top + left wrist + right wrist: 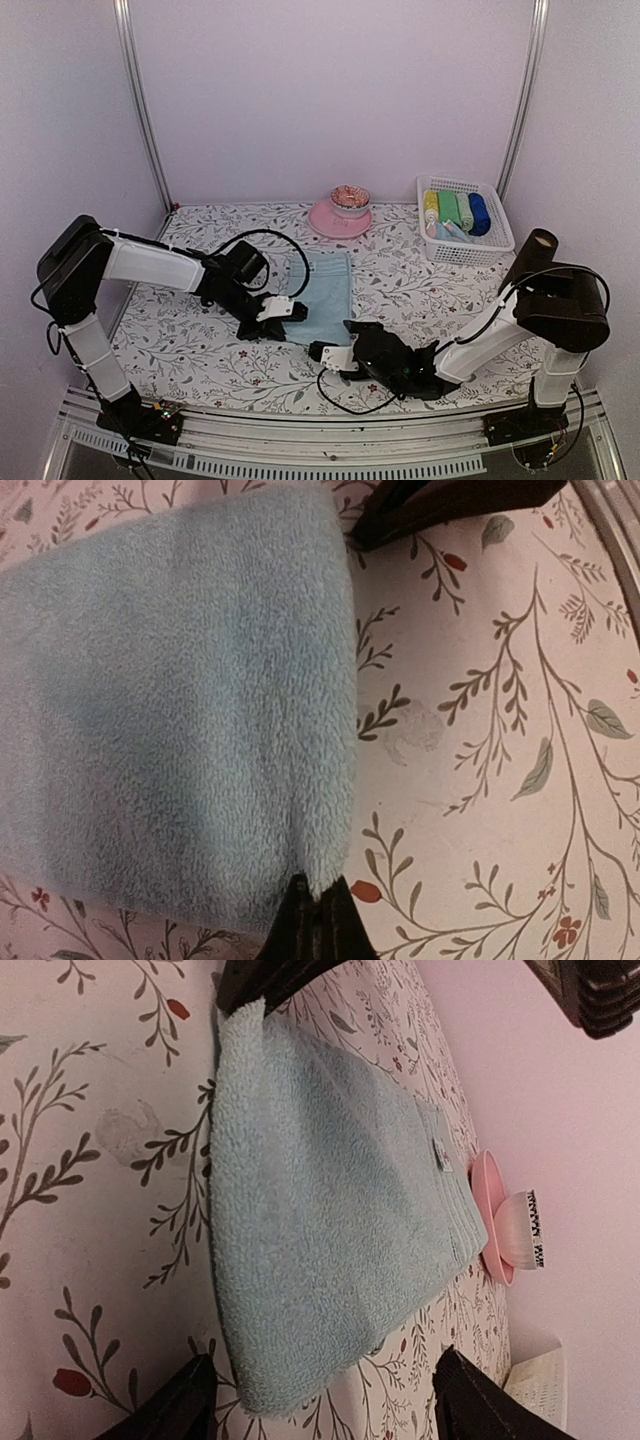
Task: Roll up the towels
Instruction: Roll the towel at the center of the board.
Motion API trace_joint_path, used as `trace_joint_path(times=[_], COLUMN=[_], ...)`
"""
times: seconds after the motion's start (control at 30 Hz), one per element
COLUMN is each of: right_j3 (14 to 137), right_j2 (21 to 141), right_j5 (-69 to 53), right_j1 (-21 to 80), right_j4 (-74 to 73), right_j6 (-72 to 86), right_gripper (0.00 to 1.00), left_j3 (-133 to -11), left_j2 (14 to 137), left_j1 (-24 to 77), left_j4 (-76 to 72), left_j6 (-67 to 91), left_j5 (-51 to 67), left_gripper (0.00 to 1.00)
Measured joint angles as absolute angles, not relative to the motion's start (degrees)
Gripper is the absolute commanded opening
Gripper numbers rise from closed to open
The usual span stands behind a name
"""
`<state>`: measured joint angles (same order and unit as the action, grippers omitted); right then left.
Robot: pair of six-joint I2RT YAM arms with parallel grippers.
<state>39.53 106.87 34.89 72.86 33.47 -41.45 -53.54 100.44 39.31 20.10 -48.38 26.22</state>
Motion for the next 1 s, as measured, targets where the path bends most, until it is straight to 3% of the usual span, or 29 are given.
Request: trace_joint_path(times=[0.37, 0.67, 0.83, 1.0], right_j3=[40.32, 40.62, 40.93, 42.85], right_j2=[110.83, 112.51, 111.96, 107.00], right_j5=[37.65, 37.06, 35.55, 29.71], right_j1=[72.84, 72.84, 72.77, 72.27], right_j4=[38.46, 37.47, 35.05, 23.79], right_j6=[-45.08, -47.09, -46.02, -40.82], right_gripper=[0.56, 0.04, 0.03, 0.03], left_j3=[-54.26, -54.33, -54.33, -52.64], left_j2=[100.57, 100.57, 100.47, 97.80], left_j1=[37.98, 37.30, 37.17, 36.69], left_j4=[21.93, 22.06, 22.15, 21.76], left_j6=[-48.16, -48.12, -48.07, -47.97], left_j5=[28.25, 29.41, 29.26, 28.36], left_gripper=[0.00, 0.03, 0.18, 0.21])
